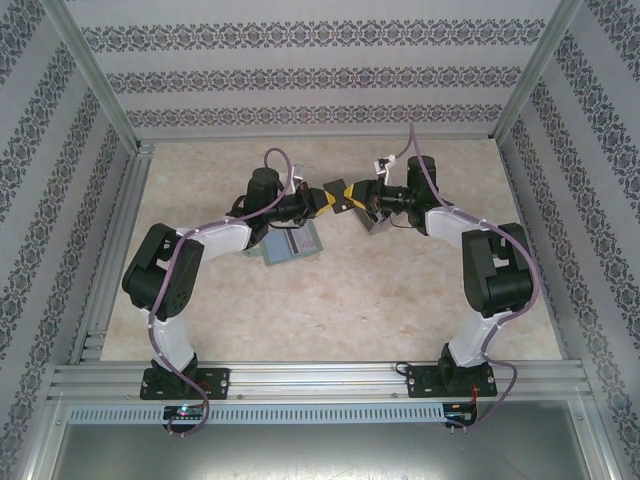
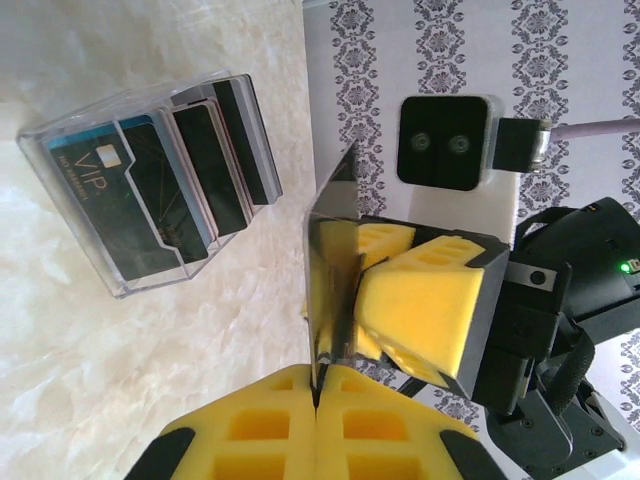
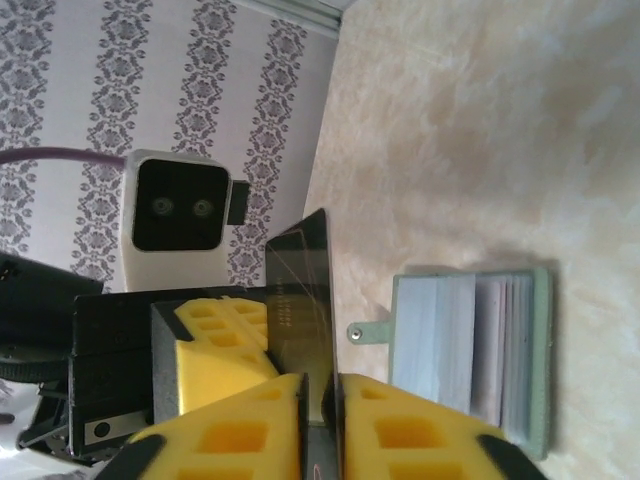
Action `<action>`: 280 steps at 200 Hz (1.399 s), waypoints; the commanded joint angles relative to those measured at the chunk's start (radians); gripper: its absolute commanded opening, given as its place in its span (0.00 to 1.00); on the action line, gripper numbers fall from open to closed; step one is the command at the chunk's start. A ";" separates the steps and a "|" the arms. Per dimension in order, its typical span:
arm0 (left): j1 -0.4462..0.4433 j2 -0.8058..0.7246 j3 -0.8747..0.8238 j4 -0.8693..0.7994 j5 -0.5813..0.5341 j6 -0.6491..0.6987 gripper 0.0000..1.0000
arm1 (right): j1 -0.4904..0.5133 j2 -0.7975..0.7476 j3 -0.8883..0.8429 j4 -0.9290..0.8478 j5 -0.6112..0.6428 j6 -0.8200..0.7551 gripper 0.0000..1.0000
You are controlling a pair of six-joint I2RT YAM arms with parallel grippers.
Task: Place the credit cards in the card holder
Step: Insert the credit card into the card slot.
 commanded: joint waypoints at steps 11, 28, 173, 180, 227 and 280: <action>0.053 -0.099 -0.069 -0.090 -0.014 0.095 0.00 | 0.014 0.009 0.000 -0.056 0.026 -0.081 0.36; 0.078 -0.165 -0.121 -0.180 -0.010 0.150 0.00 | 0.023 0.023 0.002 -0.091 0.046 -0.114 0.36; 0.220 -0.317 -0.397 -0.338 -0.033 0.285 0.00 | 0.172 0.204 0.184 -0.400 0.205 -0.363 0.23; 0.228 -0.302 -0.398 -0.328 -0.032 0.294 0.00 | 0.171 0.204 0.185 -0.405 0.205 -0.367 0.23; 0.241 -0.154 -0.392 -0.142 0.014 0.263 0.00 | 0.174 0.220 0.197 -0.415 0.192 -0.369 0.23; 0.241 -0.082 -0.390 -0.062 0.037 0.227 0.00 | 0.174 0.247 0.213 -0.446 0.200 -0.380 0.23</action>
